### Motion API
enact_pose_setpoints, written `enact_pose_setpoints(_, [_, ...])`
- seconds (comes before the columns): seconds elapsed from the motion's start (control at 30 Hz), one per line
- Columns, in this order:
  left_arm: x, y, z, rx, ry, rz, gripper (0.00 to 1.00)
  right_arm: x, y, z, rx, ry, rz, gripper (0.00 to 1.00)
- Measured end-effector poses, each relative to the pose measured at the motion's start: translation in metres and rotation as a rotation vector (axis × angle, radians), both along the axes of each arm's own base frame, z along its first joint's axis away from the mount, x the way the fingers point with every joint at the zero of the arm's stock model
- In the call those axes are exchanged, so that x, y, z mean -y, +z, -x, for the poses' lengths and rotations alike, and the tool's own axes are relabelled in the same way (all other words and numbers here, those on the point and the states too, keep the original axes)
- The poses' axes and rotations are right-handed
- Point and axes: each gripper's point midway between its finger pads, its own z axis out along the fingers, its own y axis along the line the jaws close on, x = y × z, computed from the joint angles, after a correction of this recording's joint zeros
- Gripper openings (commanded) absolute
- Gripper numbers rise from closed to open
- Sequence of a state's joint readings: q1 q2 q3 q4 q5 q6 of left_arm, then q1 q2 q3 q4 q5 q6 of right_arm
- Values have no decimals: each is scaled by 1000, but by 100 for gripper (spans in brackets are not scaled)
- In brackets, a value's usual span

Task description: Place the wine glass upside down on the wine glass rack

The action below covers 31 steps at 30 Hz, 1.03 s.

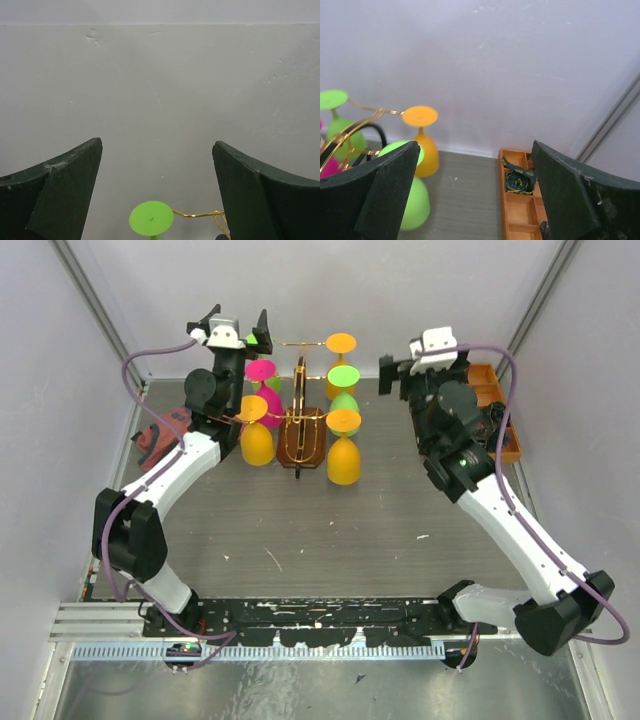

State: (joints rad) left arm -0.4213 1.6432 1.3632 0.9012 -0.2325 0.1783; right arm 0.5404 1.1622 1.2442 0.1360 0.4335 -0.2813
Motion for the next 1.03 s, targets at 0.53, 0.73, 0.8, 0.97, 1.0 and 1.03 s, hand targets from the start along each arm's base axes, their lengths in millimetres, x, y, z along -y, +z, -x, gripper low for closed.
enact_pose_setpoints(0.53, [-33,7,44,-3,67,15,98,38,42,-68,49,-240,-88,100])
enact_pose_setpoints(0.73, [-48,8,60,-8,118,4,98,41,55,-75,107,-279,-90,100])
enact_pose_setpoints(0.8, [-52,7,63,-10,133,-3,98,40,54,-80,116,-288,-88,100])
enact_pose_setpoints(0.97, [-60,6,67,-17,173,-17,98,37,50,-85,128,-286,-71,100])
enact_pose_setpoints(1.0, [-61,4,67,-21,182,-20,98,37,53,-85,138,-283,-71,100])
enact_pose_setpoints(1.03, [-62,3,67,-23,189,-23,98,37,53,-85,143,-283,-70,100])
